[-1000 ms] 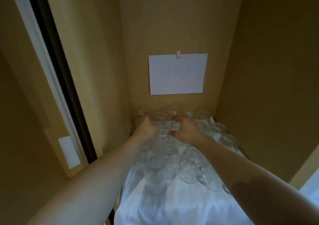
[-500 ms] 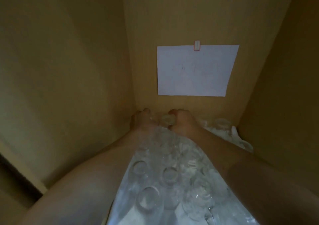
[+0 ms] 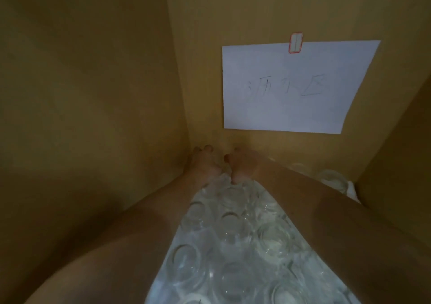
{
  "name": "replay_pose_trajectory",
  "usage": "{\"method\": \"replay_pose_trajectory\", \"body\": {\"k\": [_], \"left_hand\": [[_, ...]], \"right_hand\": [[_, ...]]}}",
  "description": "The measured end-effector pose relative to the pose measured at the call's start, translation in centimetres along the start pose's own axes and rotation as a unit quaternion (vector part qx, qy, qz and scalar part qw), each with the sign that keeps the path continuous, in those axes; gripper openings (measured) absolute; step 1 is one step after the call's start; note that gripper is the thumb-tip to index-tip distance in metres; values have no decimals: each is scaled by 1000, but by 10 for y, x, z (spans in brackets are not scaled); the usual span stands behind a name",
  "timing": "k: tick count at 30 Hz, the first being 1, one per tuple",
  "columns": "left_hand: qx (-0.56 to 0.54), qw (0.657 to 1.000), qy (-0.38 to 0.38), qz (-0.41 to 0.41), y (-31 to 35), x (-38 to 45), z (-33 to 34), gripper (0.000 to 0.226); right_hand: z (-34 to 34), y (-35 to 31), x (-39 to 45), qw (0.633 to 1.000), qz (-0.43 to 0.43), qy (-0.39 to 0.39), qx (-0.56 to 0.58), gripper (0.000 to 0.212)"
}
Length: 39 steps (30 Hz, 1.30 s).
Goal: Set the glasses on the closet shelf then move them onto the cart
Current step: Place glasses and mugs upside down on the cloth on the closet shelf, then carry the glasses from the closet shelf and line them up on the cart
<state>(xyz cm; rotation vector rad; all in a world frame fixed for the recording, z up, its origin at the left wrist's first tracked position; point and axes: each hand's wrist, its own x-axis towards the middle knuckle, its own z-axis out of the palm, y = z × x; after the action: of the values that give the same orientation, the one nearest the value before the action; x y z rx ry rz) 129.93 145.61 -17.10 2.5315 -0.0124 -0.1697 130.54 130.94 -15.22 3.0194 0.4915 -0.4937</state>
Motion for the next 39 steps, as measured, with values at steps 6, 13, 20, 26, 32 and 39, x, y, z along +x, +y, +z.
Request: {"method": "replay_pose_trajectory", "body": {"k": [6, 13, 20, 26, 32, 39], "left_hand": [[21, 998, -51, -7, 4, 15, 2, 89], [66, 997, -14, 33, 5, 13, 3, 68], [136, 987, 48, 67, 17, 7, -18, 63], [152, 983, 77, 66, 34, -8, -51, 60], [149, 976, 134, 87, 59, -42, -88, 55], [57, 969, 213, 107, 90, -98, -119, 68]], "right_hand": [[6, 6, 17, 998, -15, -64, -8, 64], [5, 10, 21, 996, -21, -50, 66, 71], [-18, 7, 7, 995, -42, 14, 87, 90], [-58, 3, -20, 994, -39, 56, 81, 80], [-95, -5, -66, 991, -17, 108, 73, 88], [-109, -10, -149, 960, 41, 257, 100, 93]]}}
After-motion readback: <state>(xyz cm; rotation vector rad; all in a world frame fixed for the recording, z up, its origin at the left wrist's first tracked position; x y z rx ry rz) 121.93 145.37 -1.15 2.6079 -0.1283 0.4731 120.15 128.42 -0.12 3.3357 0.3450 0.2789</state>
